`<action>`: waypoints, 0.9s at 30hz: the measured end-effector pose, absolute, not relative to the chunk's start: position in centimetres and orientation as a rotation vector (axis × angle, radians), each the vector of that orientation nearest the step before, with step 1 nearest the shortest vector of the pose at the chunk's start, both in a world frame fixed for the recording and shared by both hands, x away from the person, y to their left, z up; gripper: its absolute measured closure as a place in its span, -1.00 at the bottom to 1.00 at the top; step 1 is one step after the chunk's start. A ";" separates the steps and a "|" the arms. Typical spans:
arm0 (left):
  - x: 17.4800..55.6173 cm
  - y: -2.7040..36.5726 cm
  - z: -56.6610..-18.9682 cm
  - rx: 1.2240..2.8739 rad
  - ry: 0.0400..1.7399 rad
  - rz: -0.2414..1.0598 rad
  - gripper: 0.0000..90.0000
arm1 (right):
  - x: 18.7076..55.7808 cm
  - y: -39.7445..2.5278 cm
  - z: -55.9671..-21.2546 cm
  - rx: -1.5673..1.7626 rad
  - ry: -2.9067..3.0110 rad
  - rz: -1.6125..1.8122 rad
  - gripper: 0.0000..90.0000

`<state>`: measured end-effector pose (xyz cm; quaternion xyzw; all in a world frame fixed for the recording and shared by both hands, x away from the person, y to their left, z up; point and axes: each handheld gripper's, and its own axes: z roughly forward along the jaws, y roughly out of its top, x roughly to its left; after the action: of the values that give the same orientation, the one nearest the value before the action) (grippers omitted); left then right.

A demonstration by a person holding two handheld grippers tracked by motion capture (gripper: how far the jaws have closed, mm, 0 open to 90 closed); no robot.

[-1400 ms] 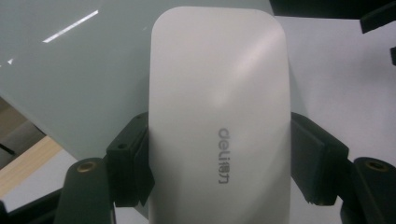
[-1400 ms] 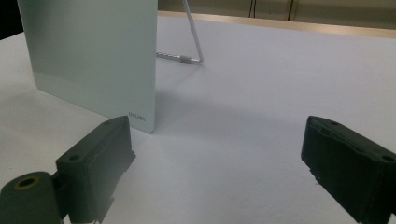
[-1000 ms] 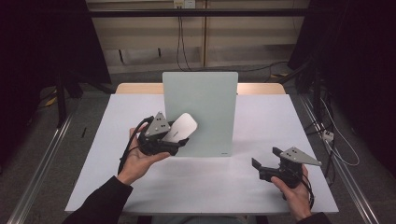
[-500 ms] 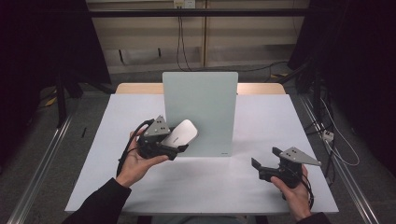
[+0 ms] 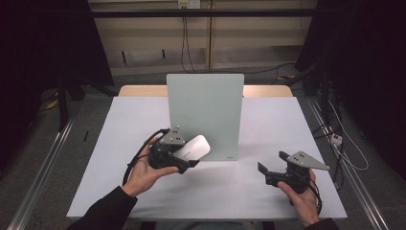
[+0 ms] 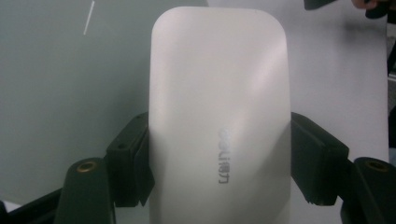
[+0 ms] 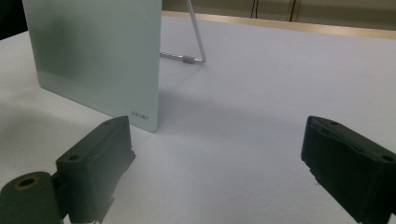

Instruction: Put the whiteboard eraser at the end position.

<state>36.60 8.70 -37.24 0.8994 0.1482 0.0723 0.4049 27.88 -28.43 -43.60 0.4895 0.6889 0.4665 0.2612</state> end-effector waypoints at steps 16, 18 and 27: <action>36.1 6.9 -38.8 2.377 0.310 0.115 -0.31 | 27.8 -28.4 -43.6 1.323 1.867 1.261 -0.81; 36.1 6.6 -39.1 2.394 0.302 0.101 -0.31 | 27.8 -28.4 -43.6 1.323 1.867 1.261 -0.81; 35.9 5.5 -40.3 2.453 0.279 0.052 -0.31 | 27.8 -28.4 -43.6 1.314 1.871 1.262 -0.81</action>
<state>35.90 5.51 -40.34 0.9378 0.1067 0.0200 0.3298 27.77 -28.36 -43.56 0.4856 0.6914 0.4665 0.2618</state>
